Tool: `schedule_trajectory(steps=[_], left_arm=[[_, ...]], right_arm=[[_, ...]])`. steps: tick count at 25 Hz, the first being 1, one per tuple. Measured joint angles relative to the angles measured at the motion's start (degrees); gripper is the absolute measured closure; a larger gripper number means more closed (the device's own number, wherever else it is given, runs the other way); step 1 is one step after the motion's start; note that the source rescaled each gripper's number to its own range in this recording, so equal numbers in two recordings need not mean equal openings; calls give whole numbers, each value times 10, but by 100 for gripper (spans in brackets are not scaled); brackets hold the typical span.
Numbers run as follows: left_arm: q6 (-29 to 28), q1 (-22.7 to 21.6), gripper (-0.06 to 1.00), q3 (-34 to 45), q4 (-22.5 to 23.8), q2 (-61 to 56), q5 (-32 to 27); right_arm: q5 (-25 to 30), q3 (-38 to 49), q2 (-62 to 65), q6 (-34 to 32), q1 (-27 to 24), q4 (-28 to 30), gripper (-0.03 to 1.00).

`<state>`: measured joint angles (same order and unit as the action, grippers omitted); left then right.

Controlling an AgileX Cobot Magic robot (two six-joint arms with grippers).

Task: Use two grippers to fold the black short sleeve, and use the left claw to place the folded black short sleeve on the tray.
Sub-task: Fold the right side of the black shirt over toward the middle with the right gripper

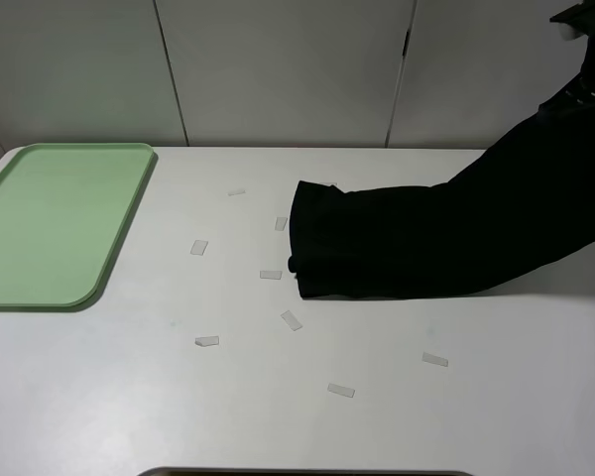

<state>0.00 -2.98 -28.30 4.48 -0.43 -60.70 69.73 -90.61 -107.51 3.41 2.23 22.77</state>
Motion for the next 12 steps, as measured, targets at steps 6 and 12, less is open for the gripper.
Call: schedule_trajectory(steps=[6, 12], left_arm=[[0, 0, 1, 0, 0, 0, 0], [0, 0, 1, 0, 0, 0, 0]], right_arm=[[-6, 21, -34, -12, 4, -4, 91], [-17, 22, -63, -44, 55, -1, 91]])
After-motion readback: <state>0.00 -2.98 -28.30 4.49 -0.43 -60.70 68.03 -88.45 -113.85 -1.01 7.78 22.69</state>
